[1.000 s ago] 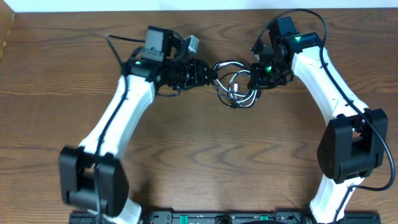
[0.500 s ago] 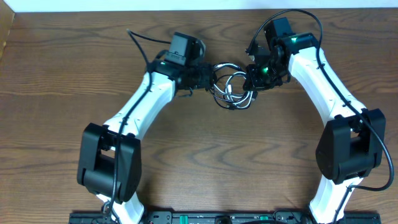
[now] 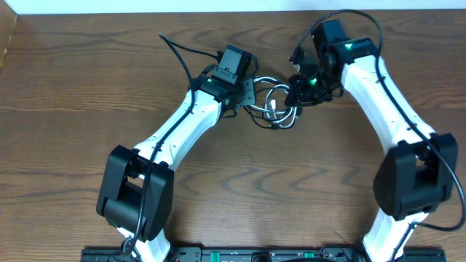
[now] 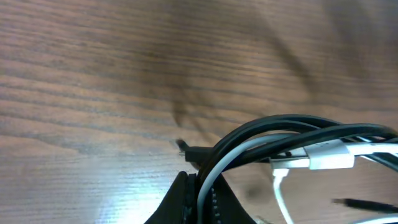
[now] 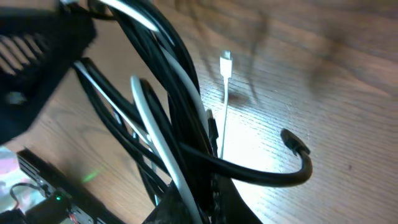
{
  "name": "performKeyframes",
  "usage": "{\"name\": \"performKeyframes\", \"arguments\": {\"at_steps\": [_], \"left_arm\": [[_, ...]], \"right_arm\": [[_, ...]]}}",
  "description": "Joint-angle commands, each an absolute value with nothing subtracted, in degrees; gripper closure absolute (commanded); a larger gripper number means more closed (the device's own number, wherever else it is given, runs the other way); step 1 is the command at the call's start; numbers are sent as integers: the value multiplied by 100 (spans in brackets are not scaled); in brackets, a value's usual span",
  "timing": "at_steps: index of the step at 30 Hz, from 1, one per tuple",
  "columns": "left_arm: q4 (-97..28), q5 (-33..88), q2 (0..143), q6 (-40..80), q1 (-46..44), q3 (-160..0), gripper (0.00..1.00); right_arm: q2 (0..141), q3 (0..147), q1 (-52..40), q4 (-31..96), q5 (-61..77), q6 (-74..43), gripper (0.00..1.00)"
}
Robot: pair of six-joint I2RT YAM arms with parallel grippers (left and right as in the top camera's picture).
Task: Untangle cables
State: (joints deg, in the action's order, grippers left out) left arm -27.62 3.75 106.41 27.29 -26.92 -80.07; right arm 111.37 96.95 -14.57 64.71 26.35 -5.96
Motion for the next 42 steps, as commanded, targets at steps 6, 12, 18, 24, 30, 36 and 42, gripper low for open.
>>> {"name": "performKeyframes", "arguments": {"at_steps": [6,12,18,24,30,36,42], "left_arm": [[-3138,1695,9494,2226,-2676,-8086,93],[-3395,2899,9006,1557,-2676,-8086,93],[-3406,3260,8624,1114,-2676,-8086,93],[-4029,2536,8803,1140,-2604,-8084,93],[-3664,2530,8774,1361,-2606,-8086,93],[-3264,2674,8215,1313,-2606,-8086,93],[-3271,2803,8138,1315,-2606,-8086,93]], "right_arm": [[10645,9666,-628,6709,2340,-1070,99],[10648,9662,-392,6707,2145,-1068,99],[10650,9664,-373,6582,2137,-1072,99],[10648,9664,-375,6556,3343,-674,99],[10648,9662,-373,6635,3282,-683,99],[10650,9662,-395,6648,2270,-1199,98],[10593,9675,-432,6486,3052,-648,71]]}}
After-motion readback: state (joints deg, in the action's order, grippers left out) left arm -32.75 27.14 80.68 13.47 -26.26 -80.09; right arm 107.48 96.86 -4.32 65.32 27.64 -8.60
